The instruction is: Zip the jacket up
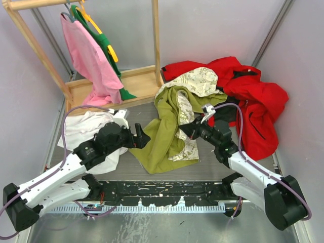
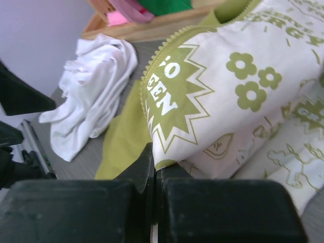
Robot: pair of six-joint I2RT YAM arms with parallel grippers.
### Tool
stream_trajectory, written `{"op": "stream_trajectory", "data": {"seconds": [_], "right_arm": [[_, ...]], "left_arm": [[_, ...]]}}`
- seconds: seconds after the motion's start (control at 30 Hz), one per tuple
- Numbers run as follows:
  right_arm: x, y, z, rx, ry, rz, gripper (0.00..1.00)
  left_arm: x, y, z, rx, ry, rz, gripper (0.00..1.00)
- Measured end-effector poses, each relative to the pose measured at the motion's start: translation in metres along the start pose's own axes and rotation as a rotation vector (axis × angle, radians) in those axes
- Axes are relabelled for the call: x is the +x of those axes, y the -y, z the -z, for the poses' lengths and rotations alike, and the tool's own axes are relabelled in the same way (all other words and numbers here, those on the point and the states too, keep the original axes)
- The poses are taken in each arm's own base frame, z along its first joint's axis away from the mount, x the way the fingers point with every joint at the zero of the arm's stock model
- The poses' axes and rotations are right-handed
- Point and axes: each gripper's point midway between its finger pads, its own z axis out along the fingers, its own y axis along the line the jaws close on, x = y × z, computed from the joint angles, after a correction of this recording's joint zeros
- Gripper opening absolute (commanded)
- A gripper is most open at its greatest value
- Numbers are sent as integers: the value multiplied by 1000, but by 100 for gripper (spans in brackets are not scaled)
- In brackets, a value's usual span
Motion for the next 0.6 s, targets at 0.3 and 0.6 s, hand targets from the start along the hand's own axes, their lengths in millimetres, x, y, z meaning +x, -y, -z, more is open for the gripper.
{"op": "stream_trajectory", "data": {"seconds": [0.3,0.6], "right_arm": [[-17,-37,3,-229,65,43,1],[-7,-56,12,-362,42,88,1]], "left_arm": [[-6,27,-9,129,12,8,100],[-21,79,-47,288,-40,63,92]]}}
